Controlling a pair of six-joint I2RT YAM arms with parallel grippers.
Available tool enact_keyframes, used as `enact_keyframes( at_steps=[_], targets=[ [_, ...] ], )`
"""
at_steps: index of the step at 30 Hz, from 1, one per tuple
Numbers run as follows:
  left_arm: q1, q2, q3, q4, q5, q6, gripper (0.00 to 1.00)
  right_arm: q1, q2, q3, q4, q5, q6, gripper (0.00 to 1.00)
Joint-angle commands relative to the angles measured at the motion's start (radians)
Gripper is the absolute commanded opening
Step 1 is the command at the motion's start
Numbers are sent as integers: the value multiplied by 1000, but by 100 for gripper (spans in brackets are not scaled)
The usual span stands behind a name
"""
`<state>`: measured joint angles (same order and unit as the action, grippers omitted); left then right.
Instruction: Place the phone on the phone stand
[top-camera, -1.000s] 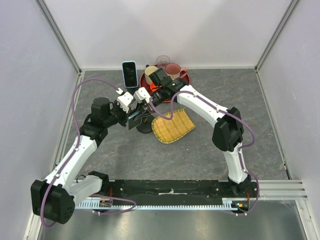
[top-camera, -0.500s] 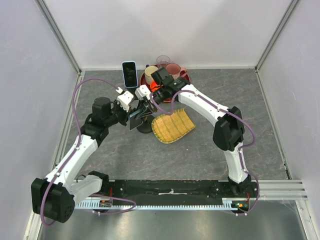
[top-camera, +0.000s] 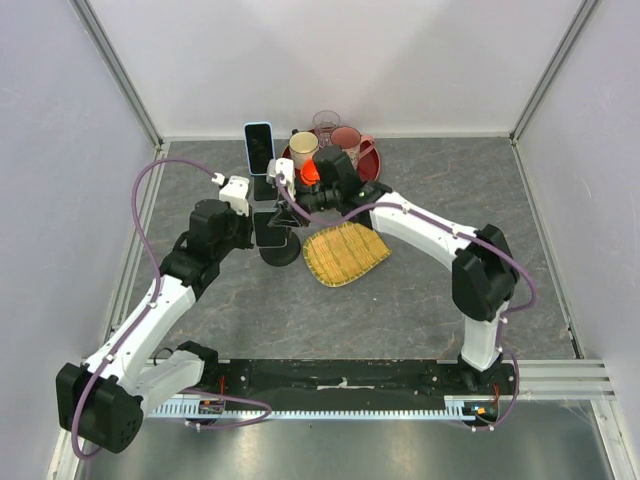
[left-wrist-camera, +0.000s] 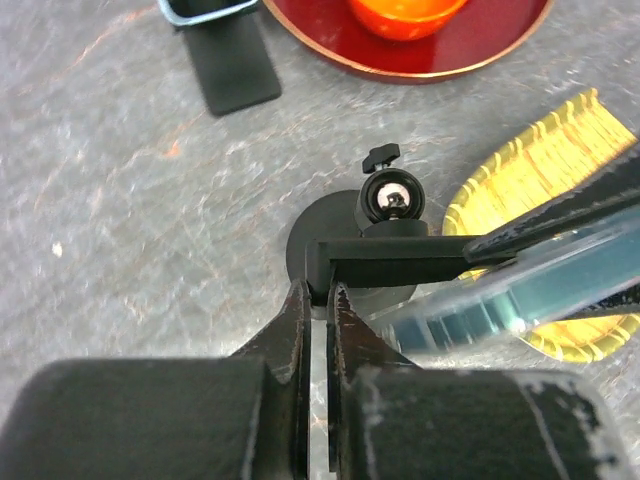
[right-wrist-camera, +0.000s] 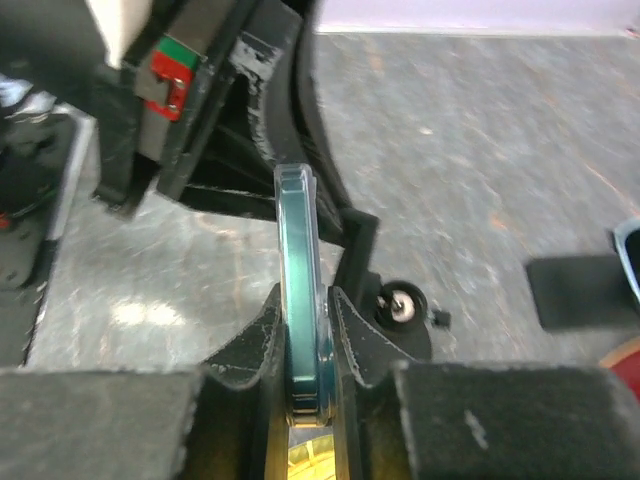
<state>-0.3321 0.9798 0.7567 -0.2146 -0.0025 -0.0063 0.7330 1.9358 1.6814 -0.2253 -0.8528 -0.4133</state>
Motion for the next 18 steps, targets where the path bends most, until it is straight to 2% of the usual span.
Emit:
enact_keyframes(
  at_steps=[1,3,4,5,7,9,11,15,18],
  targets=[
    [4,-3,90,-195,-439,-205,2,15,-147,-178,320,763,243,0],
    [2,14,107,-250,-544,-271,2,71,-137,-164,263,881,217,0],
    [1,14,116,-290,-566,-282,2,81,-123,-146,247,976,218,0],
    [-5,8,112,-293,-582,-299,2,83,-121,-144,241,1004,235,0],
    [-8,-32,90,-284,-585,-313,2,85,-110,-129,242,1063,316,0],
    [-8,-61,81,-293,-596,-359,2,106,-84,-65,160,1177,379,0],
    [-10,-85,82,-331,-593,-406,2,123,-66,-63,147,1279,392,0],
    [-10,-76,87,-351,-469,-429,2,137,-6,-16,140,1261,386,0],
    [-22,-26,156,-426,-465,-451,2,155,23,14,124,1232,369,0]
  ],
)
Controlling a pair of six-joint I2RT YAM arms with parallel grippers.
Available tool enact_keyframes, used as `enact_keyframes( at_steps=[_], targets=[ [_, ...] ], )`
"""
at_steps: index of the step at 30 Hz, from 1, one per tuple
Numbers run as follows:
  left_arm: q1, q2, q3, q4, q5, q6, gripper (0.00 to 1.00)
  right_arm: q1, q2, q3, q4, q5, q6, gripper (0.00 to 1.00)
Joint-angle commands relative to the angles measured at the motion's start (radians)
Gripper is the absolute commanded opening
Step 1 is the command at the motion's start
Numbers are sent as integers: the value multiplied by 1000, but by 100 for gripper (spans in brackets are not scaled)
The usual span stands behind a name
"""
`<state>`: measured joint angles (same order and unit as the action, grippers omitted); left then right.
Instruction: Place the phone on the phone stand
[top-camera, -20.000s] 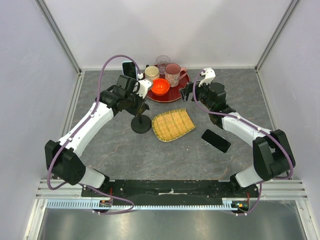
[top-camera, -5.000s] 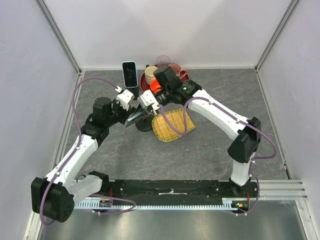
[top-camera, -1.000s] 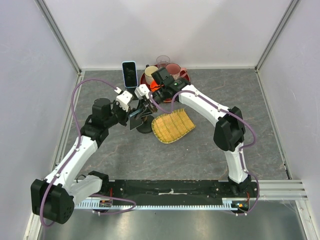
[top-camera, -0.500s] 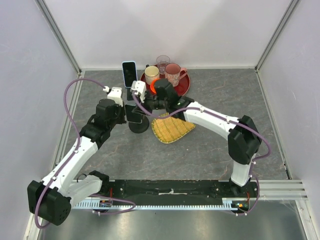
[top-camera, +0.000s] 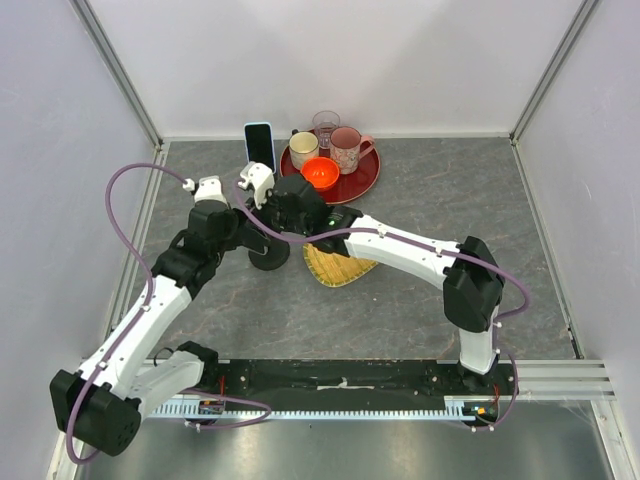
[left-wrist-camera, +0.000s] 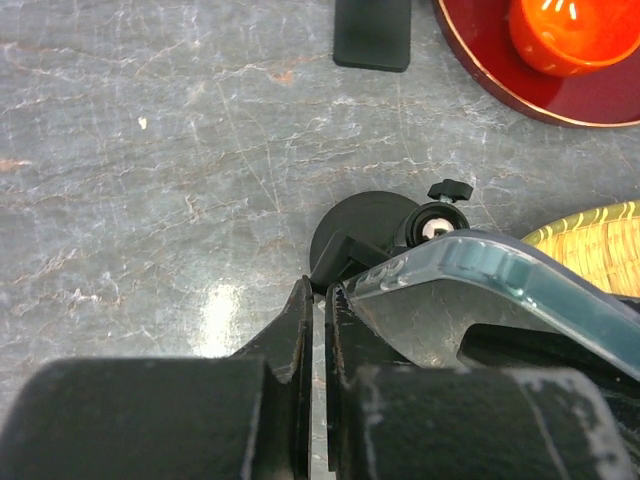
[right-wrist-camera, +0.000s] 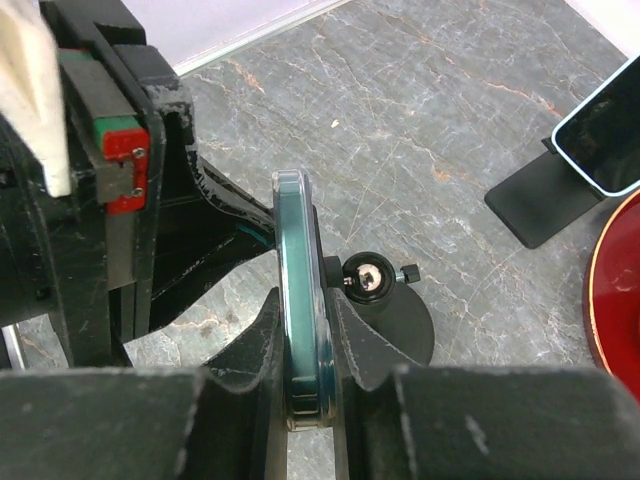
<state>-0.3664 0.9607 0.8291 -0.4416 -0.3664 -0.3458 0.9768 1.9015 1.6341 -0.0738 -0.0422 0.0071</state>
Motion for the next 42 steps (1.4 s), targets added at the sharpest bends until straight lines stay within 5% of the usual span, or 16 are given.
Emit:
enact_keyframes(
  at_steps=[1,7,13,19,23,26,34,36,42],
  targets=[
    [8,9,106,-228,-106,-134,2,-84,54,56,-24,413,-64,0],
    [6,20,222,-407,-34,-231,3,-87,54,56,-18,257,-70,0],
    [6,-82,272,-471,49,-274,42,-98,77,79,-34,69,-65,0],
    [7,-190,295,-523,4,-239,51,-127,70,76,-11,-118,-10,0],
    [7,-223,260,-448,96,-171,57,-138,29,69,-20,-111,28,47],
    [7,-211,252,-366,171,-111,62,-145,-28,44,-30,-84,42,63],
    [7,-18,353,-241,271,-38,77,-208,-128,-20,-60,-25,54,69],
    [7,65,390,-215,337,29,92,-227,-162,-45,-41,-103,42,70],
    [7,214,447,-155,428,275,94,-361,-321,-252,185,-393,120,75]
  ],
)
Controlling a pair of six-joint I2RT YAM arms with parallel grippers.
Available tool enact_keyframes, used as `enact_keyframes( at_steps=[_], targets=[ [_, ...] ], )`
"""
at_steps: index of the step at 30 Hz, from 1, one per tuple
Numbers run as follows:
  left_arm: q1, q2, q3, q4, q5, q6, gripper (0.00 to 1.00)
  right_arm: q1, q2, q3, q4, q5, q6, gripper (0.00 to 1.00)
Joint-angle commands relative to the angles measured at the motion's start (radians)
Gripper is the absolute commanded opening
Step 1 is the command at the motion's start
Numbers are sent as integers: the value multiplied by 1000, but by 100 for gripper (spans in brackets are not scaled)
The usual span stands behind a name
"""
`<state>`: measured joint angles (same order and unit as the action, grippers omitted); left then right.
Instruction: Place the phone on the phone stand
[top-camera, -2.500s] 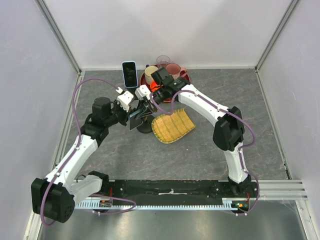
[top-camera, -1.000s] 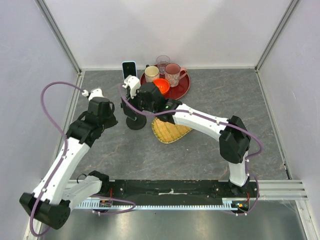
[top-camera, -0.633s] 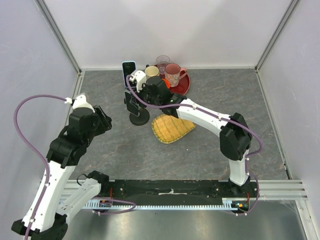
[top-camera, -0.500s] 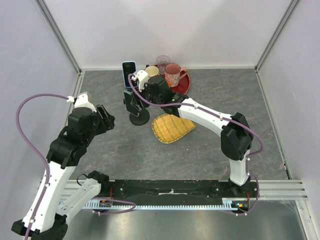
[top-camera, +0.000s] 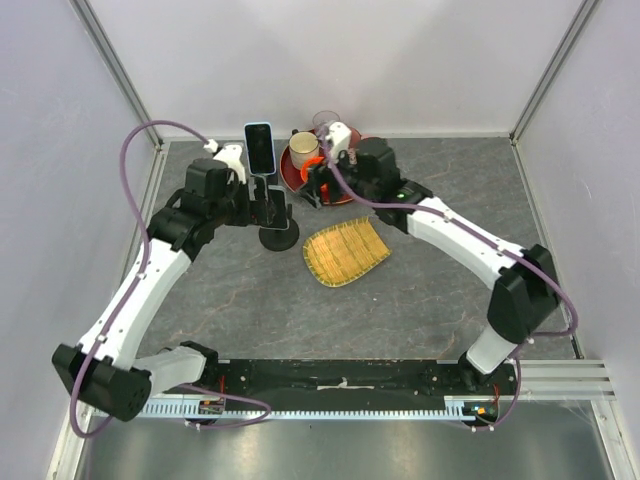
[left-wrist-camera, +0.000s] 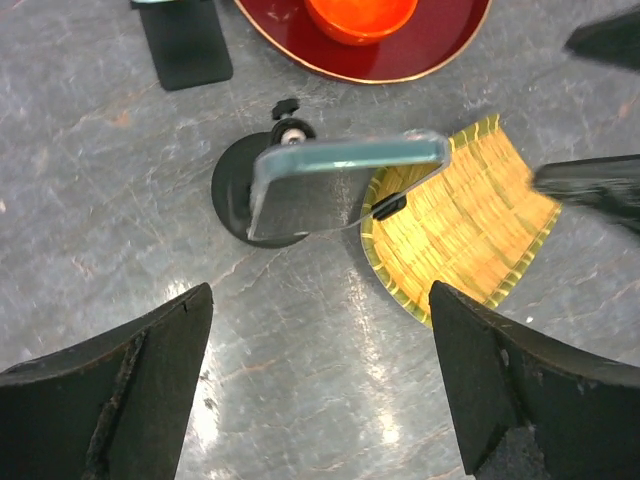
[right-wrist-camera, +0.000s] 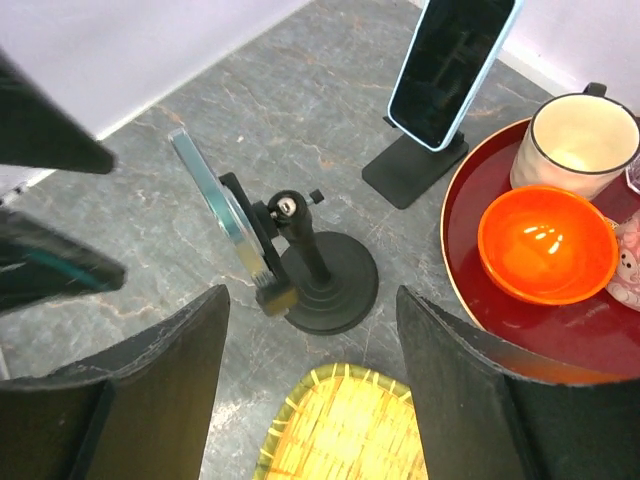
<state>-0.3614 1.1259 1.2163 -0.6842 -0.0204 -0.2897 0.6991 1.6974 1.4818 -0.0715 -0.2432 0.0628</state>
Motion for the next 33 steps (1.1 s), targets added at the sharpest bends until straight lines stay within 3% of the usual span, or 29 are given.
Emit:
enact_keyframes(
  at_steps=[1,6,18,30,33],
  targets=[
    [2,58,55,125,94,227,95,-96,-134,-150,238,-188,69,77],
    [-4,123,68,170,54,113,95,-164,-153,-187,279,-163,97,78],
    [-82,207,77,238,-88,116,97,-188,-110,-221,352,-188,147,78],
    [-154,250,78,226,-367,-3,98,-190,-91,-216,351,-182,157,78],
    [-168,252,74,218,-407,-38,91,-190,-91,-212,345,-180,157,79]
  ],
)
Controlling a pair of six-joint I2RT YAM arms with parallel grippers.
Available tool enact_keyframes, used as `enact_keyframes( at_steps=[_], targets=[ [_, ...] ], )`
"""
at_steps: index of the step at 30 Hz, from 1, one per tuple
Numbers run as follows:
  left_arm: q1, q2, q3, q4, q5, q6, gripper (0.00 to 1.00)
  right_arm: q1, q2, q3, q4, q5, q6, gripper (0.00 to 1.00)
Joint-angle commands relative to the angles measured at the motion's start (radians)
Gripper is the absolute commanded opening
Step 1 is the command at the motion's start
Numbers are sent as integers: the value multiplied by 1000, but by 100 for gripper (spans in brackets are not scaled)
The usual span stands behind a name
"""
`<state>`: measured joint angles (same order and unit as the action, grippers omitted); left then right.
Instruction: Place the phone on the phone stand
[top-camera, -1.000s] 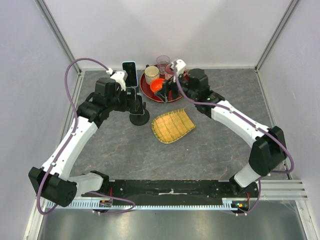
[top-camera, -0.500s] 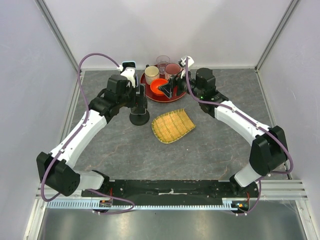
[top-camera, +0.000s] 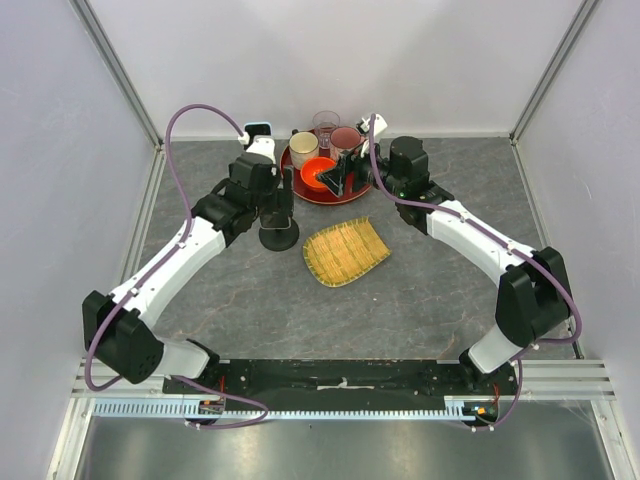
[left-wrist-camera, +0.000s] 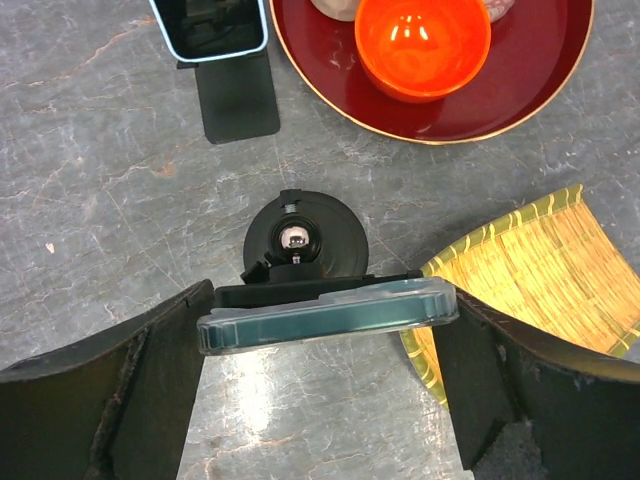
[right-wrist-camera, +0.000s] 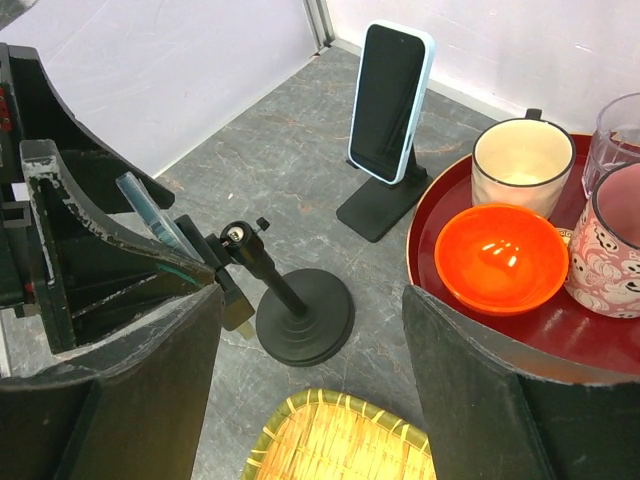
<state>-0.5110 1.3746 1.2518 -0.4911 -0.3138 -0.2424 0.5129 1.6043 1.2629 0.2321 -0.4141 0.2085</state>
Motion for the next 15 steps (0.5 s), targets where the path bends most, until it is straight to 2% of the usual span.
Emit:
enact_keyframes(
  at_steps=[1,5,7,8,10,15],
  targets=[
    [-21,4,38,19,-123,-89,86,-4,0,6,42,-9,11,79],
    [-29,7,47,0,-168,-103,32,-4,3,9,35,0,6,80],
    [-27,12,69,-13,-183,-78,24,-5,0,13,21,12,-9,80],
    [-26,15,80,-38,-191,-69,13,-4,-1,13,15,15,-14,80],
    [-23,9,95,-50,-220,-37,3,-4,-6,12,4,29,-21,80],
    [64,-57,90,-35,-211,43,2,-5,-12,9,3,26,-24,81]
  ],
)
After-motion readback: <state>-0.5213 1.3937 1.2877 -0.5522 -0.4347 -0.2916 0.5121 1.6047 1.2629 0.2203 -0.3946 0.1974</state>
